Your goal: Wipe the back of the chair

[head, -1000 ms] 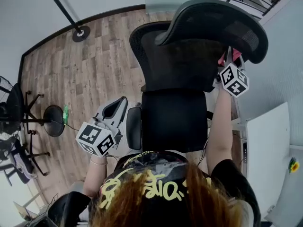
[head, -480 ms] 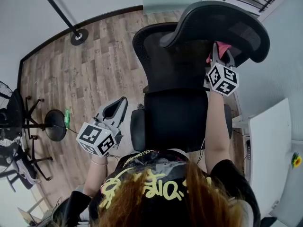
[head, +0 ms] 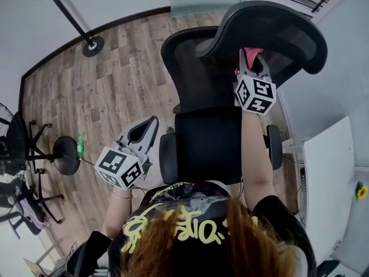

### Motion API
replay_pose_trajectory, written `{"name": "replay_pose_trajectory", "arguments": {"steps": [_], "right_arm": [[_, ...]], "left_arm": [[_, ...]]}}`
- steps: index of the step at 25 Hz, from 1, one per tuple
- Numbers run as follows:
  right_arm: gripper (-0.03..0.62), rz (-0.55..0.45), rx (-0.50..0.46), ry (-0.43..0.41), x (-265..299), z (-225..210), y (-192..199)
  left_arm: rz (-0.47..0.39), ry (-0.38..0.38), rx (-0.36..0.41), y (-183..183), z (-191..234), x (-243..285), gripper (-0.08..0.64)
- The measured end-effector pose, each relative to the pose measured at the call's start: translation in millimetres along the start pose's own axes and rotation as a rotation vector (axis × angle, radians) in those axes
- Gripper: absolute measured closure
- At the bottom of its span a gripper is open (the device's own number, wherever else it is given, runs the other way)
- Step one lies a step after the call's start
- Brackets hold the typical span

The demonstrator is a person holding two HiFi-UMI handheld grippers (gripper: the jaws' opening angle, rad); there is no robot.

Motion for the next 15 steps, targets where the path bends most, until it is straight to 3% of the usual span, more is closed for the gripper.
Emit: {"name": "replay_pose_trajectory", "arguments": {"steps": [15], "right_arm": [[0.520,-0.009,0.015,-0.109,25,65,-6]], "left_arm": [[-0.001,0.005,-0.007,2,13,-3,0.571]]}}
Point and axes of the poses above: the fingertips, and each gripper's own axes: x forward along the fingers, z to its left, y out of its underside, the point moved 5 cm from there along -x, backward along the fingers, and after that the axes turned 10 degrees about -y, right-handed, at the moved point
